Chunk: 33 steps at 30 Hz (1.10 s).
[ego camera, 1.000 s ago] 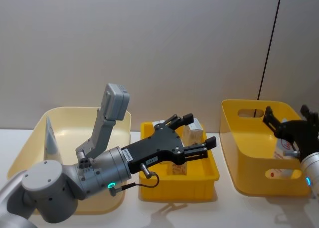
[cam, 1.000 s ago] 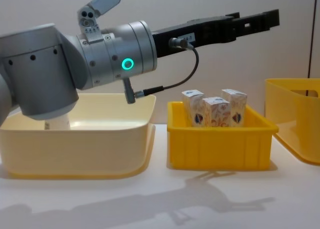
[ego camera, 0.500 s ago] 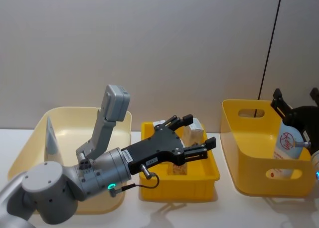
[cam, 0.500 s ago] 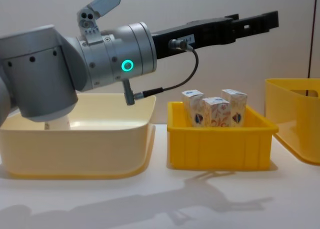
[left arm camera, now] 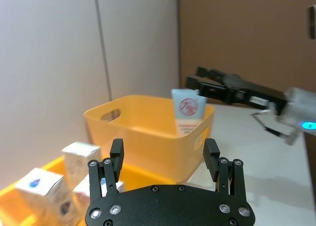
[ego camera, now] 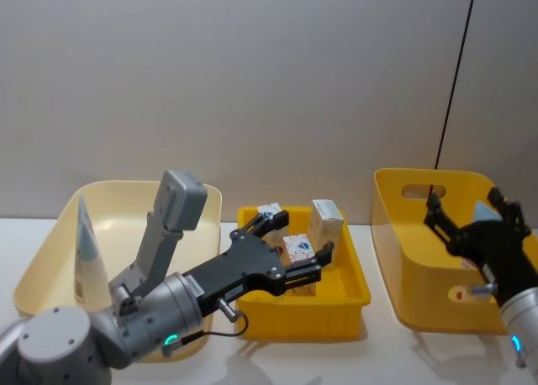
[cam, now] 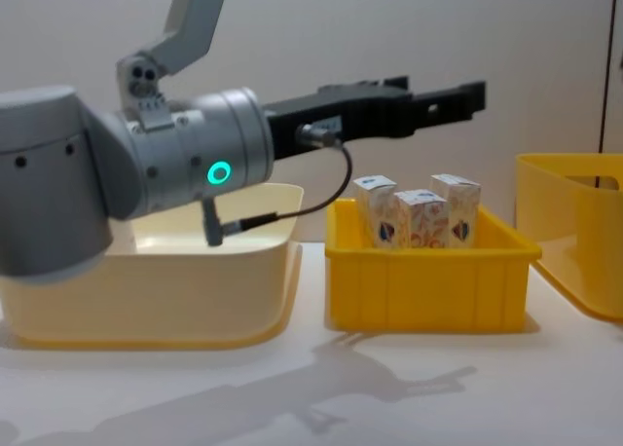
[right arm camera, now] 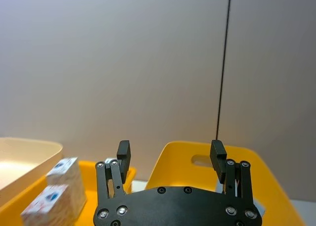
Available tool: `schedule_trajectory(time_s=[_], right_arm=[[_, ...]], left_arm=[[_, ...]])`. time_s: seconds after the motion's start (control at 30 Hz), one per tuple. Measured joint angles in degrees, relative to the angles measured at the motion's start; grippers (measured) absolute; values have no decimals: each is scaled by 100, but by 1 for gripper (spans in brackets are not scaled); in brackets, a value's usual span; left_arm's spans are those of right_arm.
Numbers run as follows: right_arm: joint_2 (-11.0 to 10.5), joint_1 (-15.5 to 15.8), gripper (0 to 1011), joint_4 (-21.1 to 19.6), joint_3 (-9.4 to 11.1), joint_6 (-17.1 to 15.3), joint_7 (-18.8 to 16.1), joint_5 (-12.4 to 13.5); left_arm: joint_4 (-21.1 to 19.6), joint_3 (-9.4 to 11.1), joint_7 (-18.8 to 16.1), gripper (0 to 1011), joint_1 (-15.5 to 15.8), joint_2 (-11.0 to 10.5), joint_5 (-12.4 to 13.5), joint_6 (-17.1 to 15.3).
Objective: Bimanual collaborative sorting of washing and personal care products
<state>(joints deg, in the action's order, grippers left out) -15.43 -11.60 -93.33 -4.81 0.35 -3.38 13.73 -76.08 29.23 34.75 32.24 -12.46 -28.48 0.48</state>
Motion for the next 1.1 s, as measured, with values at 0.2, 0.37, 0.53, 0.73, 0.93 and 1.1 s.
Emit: schedule_trajectory(time_s=[0.2, 0.37, 0.53, 0.73, 0.93, 1.1], right_arm=[[-106, 334, 1001, -212, -222, -62, -16, 73], [-184, 584, 1001, -369, -385, -110, -24, 129], [-274, 872, 1001, -553, -575, -169, -35, 197], [-348, 1113, 1001, -710, -730, -211, -42, 251], [-387, 1233, 1001, -783, -810, -231, -48, 278], [-390, 1242, 1001, -790, -816, -233, -48, 280]], left_arm=[[-236, -44, -470, 1002, -256, -132, 236, -21], [-411, -78, -817, 1002, -446, -231, 410, -32], [-612, -116, -1223, 1001, -664, -340, 608, -48], [-811, -154, -1619, 1002, -883, -449, 806, -64], [-1040, -199, -2075, 1002, -1135, -574, 1035, -79], [-1239, -237, -2473, 1002, -1351, -685, 1231, -94]])
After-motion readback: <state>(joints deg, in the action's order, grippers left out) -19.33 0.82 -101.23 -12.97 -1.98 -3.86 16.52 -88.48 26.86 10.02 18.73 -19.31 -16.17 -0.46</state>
